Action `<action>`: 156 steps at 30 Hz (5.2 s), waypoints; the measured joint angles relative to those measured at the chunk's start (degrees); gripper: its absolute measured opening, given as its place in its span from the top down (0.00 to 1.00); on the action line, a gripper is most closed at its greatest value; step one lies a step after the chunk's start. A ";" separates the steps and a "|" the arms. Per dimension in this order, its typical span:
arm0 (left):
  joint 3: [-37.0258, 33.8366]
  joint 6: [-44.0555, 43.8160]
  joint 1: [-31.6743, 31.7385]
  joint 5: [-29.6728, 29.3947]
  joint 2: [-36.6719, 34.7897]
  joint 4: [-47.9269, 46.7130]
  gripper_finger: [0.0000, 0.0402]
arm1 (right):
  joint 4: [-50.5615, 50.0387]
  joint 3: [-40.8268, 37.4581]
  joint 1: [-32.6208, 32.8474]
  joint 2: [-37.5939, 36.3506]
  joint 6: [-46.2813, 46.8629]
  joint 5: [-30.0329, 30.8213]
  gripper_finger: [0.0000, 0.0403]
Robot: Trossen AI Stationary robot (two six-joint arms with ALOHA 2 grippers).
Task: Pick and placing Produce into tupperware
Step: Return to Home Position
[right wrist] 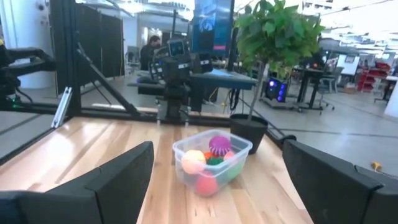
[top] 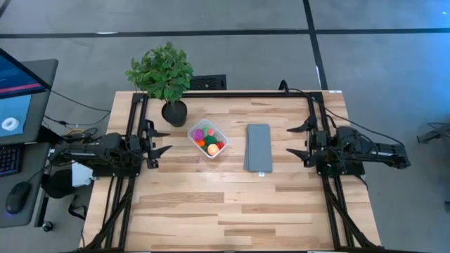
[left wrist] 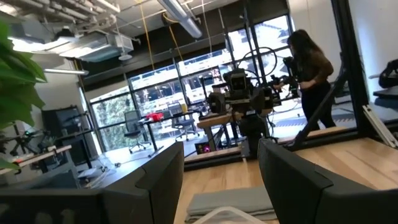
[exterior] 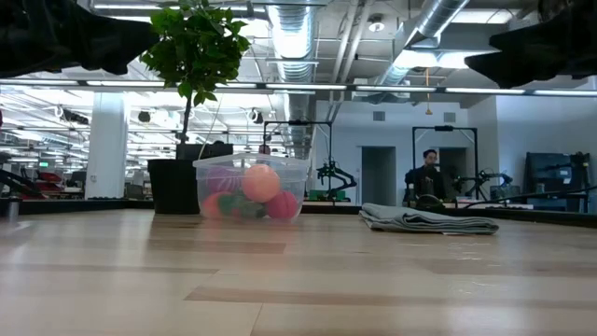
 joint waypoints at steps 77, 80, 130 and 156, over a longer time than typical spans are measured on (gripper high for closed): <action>-0.20 -7.31 -1.57 1.77 0.02 -16.08 0.51 | 6.98 -8.63 3.08 1.77 2.14 -2.13 0.06; -0.20 -5.32 -1.55 4.00 0.00 -16.46 0.51 | 6.99 -8.63 5.23 1.95 0.95 -2.29 0.06; -0.20 -3.34 -1.55 6.14 0.15 -16.93 0.51 | 6.56 -8.61 7.15 1.95 -0.02 -0.30 0.06; -0.20 -3.36 -1.55 6.10 0.15 -16.93 0.51 | 6.57 -8.61 7.15 1.95 -0.02 -0.30 0.06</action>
